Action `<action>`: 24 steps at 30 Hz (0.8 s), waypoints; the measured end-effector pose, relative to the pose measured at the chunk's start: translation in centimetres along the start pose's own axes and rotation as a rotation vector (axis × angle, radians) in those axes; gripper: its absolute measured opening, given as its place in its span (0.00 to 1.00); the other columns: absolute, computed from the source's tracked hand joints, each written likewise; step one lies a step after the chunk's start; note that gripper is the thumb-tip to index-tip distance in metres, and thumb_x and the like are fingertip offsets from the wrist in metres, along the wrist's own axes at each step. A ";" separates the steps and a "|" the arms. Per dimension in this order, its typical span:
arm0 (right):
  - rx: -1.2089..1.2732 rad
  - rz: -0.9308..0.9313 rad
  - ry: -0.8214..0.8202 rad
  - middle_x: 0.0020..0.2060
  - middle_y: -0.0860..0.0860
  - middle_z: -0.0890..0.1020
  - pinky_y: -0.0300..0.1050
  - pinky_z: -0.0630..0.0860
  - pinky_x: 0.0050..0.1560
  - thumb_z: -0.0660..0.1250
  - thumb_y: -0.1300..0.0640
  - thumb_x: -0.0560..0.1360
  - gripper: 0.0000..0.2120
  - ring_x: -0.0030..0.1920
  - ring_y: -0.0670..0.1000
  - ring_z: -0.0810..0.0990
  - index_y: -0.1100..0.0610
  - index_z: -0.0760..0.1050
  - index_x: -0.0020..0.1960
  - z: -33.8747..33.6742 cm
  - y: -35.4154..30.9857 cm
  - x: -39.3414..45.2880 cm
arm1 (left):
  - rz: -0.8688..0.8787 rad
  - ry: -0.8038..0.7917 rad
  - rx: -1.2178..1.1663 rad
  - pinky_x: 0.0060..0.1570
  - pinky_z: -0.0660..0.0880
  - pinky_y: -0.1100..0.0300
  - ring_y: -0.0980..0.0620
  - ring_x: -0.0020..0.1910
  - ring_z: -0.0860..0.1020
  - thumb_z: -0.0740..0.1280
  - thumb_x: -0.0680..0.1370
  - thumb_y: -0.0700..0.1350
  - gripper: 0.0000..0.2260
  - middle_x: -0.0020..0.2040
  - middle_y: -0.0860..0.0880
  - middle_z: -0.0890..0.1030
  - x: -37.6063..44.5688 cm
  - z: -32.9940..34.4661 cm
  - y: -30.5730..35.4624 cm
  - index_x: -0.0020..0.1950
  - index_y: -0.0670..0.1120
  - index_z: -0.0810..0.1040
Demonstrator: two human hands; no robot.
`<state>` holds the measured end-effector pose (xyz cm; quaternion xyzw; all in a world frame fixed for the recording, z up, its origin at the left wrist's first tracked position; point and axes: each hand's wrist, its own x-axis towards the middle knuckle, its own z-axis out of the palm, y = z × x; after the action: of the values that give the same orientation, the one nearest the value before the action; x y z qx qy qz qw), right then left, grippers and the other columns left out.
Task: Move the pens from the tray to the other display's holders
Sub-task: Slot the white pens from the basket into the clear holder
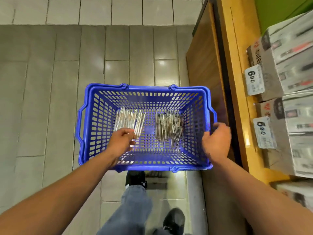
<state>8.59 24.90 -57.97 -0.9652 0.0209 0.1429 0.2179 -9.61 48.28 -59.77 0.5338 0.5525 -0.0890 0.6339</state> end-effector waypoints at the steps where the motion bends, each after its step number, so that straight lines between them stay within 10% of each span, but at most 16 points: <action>1: -0.029 0.039 -0.013 0.60 0.61 0.75 0.52 0.71 0.61 0.67 0.60 0.74 0.20 0.61 0.62 0.74 0.63 0.70 0.65 -0.4 0.0 0.0 | 0.030 0.047 0.022 0.34 0.76 0.60 0.49 0.40 0.79 0.65 0.81 0.37 0.06 0.46 0.45 0.82 -0.5 -1.0 0.2 0.53 0.46 0.78; 11: -0.030 0.374 -0.035 0.64 0.68 0.71 0.58 0.69 0.63 0.71 0.50 0.74 0.31 0.63 0.68 0.72 0.68 0.64 0.66 4.4 0.3 1.9 | 0.023 0.722 0.296 0.66 0.72 0.42 0.40 0.65 0.74 0.78 0.71 0.47 0.32 0.67 0.42 0.75 3.1 -9.9 -1.6 0.72 0.43 0.68; 16: 0.172 0.425 -0.015 0.39 0.56 0.78 0.50 0.74 0.45 0.78 0.46 0.65 0.20 0.41 0.55 0.75 0.58 0.73 0.40 5.0 2.1 2.9 | -0.100 0.668 0.023 0.34 0.76 0.60 0.48 0.38 0.81 0.77 0.72 0.47 0.16 0.45 0.47 0.81 5.5 -11.7 -2.5 0.54 0.47 0.74; 24: 0.337 0.356 -0.030 0.31 0.51 0.72 0.45 0.70 0.34 0.80 0.49 0.62 0.20 0.33 0.49 0.68 0.56 0.69 0.36 2.9 0.3 1.7 | -0.114 0.640 -0.203 0.32 0.77 0.59 0.52 0.32 0.81 0.78 0.70 0.51 0.15 0.36 0.51 0.82 3.2 -14.3 -2.1 0.40 0.52 0.72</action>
<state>9.37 25.87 -61.08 -0.8941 0.2109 0.1876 0.3477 -18.52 60.05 -60.93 0.4372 0.7584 0.1030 0.4724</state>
